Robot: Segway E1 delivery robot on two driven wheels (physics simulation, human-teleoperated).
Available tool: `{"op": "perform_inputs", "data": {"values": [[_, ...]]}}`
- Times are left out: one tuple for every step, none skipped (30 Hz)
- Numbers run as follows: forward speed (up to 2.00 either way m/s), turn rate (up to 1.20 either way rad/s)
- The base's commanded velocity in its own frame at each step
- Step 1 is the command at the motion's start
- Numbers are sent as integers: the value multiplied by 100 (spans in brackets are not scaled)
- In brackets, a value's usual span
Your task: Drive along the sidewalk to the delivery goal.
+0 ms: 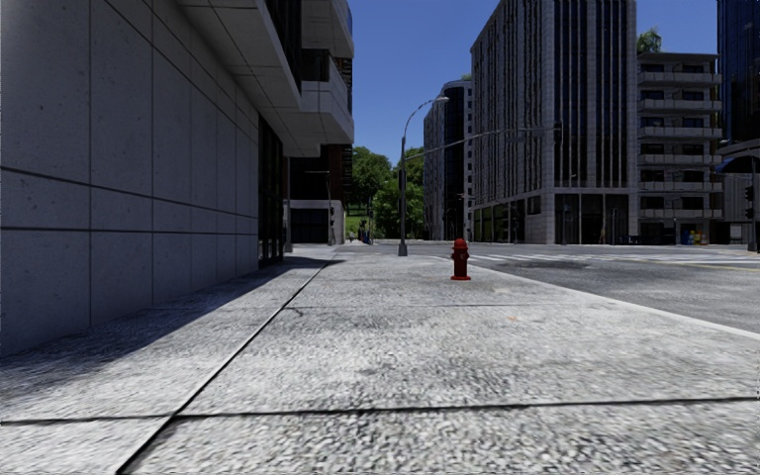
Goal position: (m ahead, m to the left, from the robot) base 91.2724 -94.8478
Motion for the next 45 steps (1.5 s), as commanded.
{"op": "perform_inputs", "data": {"values": [[200, 0], [200, 0], [200, 0], [200, 0], [200, 0], [200, 0], [200, 0], [200, 0], [200, 0], [200, 0], [200, 0], [200, 0], [200, 0], [200, 0], [200, 0], [200, 0], [200, 0], [200, 0], [200, 0], [200, 0], [200, 0], [200, 0], [200, 0], [200, 0], [200, 0], [200, 0], [200, 0], [200, 0], [200, 0], [200, 0], [200, 0], [200, 0], [200, 0], [200, 0], [200, 0], [200, 0], [200, 0], [200, 0], [200, 0], [200, 0], [200, 0], [200, 0], [200, 0], [200, 0], [200, 0]]}}
